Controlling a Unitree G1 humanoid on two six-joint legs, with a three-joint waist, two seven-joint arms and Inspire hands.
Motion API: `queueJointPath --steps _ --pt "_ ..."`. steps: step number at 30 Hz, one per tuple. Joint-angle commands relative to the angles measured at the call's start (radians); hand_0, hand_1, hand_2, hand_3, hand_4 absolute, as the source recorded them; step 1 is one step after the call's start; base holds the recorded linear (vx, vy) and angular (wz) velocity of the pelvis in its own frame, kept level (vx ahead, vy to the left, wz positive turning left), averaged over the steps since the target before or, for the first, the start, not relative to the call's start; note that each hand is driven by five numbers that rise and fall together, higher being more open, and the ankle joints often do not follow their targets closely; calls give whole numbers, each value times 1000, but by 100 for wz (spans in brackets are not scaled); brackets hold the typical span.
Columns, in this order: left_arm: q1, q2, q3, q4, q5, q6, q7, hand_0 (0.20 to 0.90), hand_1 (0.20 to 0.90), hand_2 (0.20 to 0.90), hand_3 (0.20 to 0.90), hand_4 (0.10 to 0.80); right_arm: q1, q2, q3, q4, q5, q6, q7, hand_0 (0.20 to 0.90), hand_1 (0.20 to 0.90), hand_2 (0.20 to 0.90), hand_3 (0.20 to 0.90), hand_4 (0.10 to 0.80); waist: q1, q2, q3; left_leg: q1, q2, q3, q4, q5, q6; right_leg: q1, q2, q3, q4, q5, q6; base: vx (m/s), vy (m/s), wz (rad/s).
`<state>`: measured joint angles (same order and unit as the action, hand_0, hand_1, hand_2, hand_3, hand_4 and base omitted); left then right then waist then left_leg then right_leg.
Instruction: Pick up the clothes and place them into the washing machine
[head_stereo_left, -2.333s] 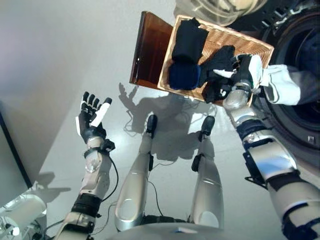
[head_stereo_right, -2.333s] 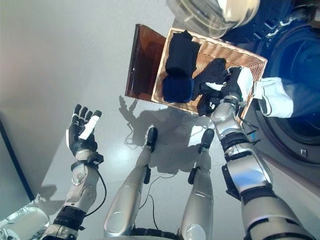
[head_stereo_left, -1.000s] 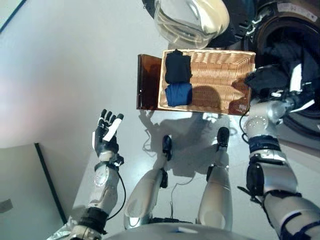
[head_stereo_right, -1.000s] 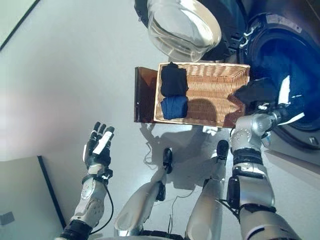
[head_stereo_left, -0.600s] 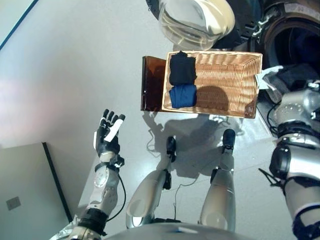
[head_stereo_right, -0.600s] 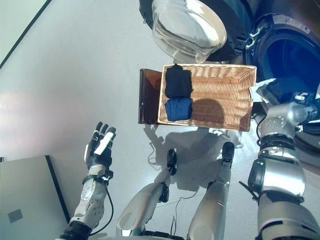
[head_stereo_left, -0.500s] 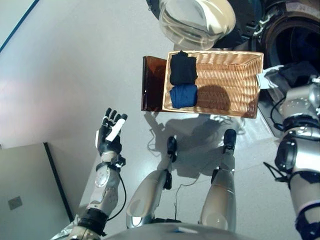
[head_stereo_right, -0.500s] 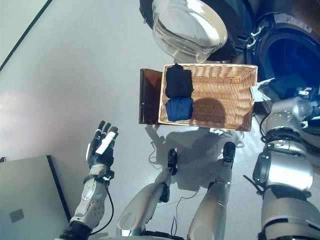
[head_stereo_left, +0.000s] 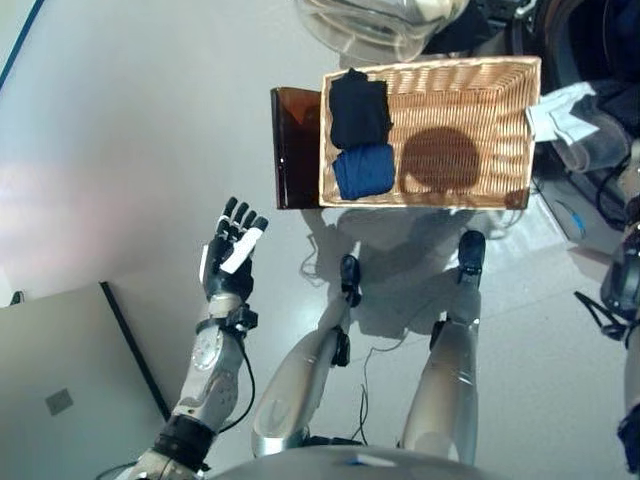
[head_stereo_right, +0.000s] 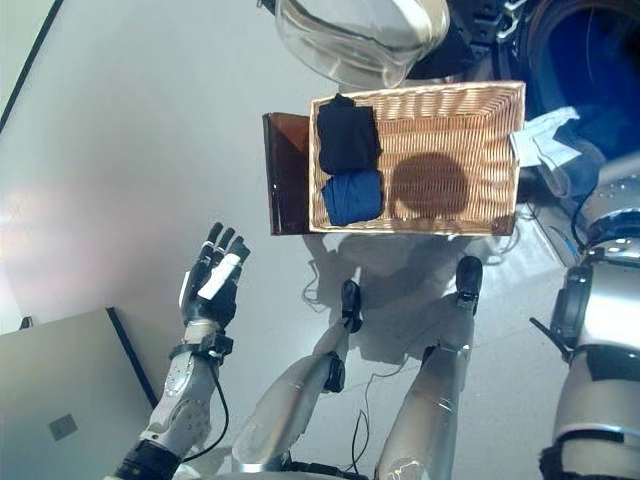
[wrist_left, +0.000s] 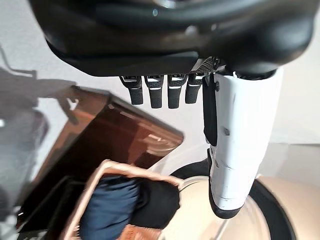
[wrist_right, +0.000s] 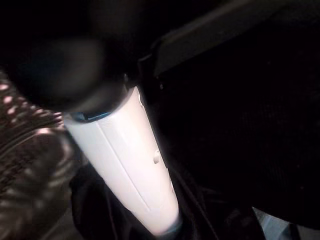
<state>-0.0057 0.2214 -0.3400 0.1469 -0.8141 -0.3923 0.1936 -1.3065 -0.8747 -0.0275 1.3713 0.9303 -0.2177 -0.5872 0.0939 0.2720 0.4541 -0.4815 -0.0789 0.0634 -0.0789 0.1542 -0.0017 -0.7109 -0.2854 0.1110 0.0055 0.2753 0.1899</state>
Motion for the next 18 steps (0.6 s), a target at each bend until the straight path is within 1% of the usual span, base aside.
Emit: queueJointPath --steps 1,2,7,11,13,18 --pt "13 64 19 -156 10 -79 3 900 900 900 900 800 -213 -166 216 -63 -42 -75 0 200 200 200 200 300 5 100 66 -56 62 -8 68 -53 -110 -81 -9 6 282 -269 -20 -5 -36 0" --pt "9 63 17 -161 14 -78 7 900 900 900 900 800 -230 -164 225 -64 -36 -81 -3 200 200 200 200 300 7 99 66 -70 60 -6 75 -59 -111 -99 -8 11 295 -281 -20 3 -28 3" --pt "-3 66 9 -158 28 -80 24 900 900 900 900 800 -292 -163 250 -68 -3 -109 -22 200 200 200 200 300 17 98 66 -119 60 -6 81 -55 -111 -161 2 24 318 -288 -23 1 -19 8" --pt "-12 68 9 -168 25 -86 38 900 900 900 900 800 -347 -168 258 -88 39 -152 -52 200 200 200 200 300 23 102 66 -140 57 -9 81 -53 -111 -188 5 28 333 -295 -25 0 0 1" --pt "-14 69 7 -173 27 -87 47 900 900 900 900 800 -363 -173 269 -90 34 -156 -67 200 200 200 200 300 24 101 66 -149 56 -12 82 -50 -112 -198 6 32 340 -297 -25 1 6 10" --pt "-24 75 5 -170 36 -93 65 900 900 900 900 800 -400 -169 331 -55 -60 -109 -122 200 200 200 200 300 19 91 66 -157 55 -15 78 -47 -113 -208 11 29 347 -297 -31 3 9 9"
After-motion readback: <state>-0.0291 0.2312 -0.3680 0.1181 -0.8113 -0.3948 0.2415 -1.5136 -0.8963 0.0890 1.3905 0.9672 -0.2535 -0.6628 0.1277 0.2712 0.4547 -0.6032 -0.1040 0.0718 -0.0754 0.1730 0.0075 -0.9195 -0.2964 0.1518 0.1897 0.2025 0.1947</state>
